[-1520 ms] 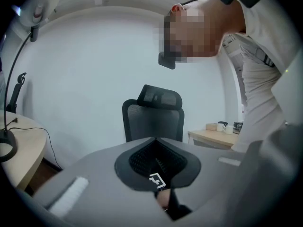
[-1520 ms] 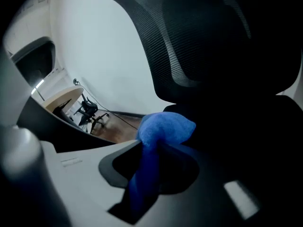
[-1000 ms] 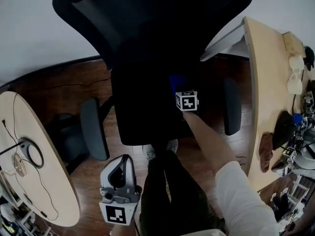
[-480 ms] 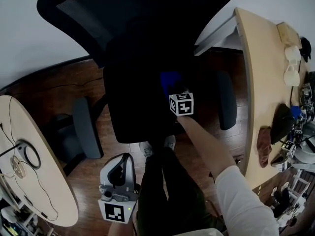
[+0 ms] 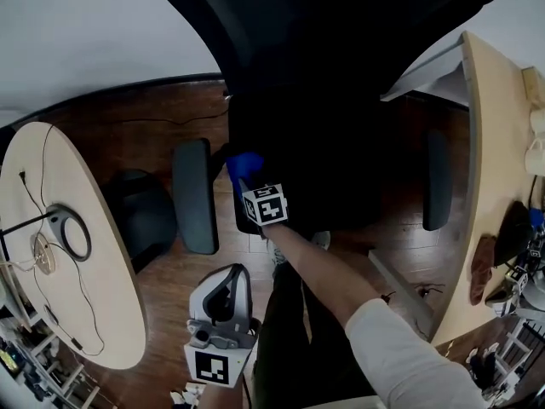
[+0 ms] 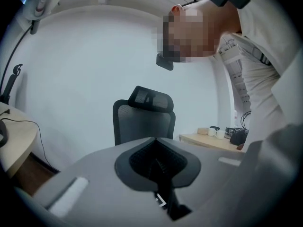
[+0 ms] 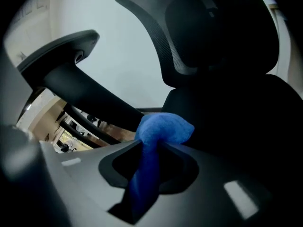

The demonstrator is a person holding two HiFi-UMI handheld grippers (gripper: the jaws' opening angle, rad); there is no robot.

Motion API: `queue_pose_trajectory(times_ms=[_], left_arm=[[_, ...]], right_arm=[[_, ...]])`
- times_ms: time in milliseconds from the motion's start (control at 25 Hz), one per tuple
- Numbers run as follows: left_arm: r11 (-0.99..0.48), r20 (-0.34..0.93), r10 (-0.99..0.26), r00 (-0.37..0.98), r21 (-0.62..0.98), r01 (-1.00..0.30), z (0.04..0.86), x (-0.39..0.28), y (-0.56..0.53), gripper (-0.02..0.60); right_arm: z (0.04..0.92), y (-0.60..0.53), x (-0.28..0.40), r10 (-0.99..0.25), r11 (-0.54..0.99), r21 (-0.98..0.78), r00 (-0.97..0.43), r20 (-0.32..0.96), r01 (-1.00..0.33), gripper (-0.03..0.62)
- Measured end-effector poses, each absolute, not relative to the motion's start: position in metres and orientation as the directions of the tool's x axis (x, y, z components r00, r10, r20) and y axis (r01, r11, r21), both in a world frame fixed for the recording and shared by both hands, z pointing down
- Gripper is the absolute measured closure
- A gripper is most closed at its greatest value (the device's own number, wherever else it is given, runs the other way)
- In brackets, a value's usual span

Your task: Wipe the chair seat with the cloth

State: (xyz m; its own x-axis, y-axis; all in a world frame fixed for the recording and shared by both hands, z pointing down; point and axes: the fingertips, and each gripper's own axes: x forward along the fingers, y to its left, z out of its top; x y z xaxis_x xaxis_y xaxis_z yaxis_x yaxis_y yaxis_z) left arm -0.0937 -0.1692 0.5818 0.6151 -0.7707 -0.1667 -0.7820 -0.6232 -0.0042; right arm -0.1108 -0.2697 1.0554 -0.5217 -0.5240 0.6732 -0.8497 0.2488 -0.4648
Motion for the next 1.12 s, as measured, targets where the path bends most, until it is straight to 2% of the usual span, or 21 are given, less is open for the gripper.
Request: queue_pose_trajectory(times_ms=[240,680,800,960,1120], left_arm=[[-0.633,-0.164,-0.764,0.623,0.01,-0.774,0.591,-0.095,-0.166,0.552],[-0.742,-0.197,-0.658,0.727,0.0,-0.671,0.566,-0.026,-0.161,0.552],[-0.762,-0.192,-0.636,0.748,0.0,-0.648,0.569,-0.01,-0.16,0.552],[-0.774,-0.185,-0.623,0.76,0.006,-0.634,0.577,0.005,-0.154,0.552],[-0.76,-0.18,-0.638,0.749,-0.012,-0.65,0.576,-0.005,-0.152,0.552]], right_arm=[[1.058,-0.27,-0.062,-0.549,0.256,-0.387,-0.463,0.695,-0.886,0.5],[1.074,-0.207,0.205,-0.592,0.063,-0.148,-0.157,0.791,-0.987,0.501],[1.069,-0.193,0.259,-0.602,-0.017,-0.128,-0.092,0.793,-0.992,0.5],[1.067,-0.188,0.278,-0.611,-0.03,-0.139,-0.092,0.786,-0.99,0.5],[1.048,-0.2,0.241,-0.661,0.003,-0.161,-0.122,0.74,-0.987,0.5]])
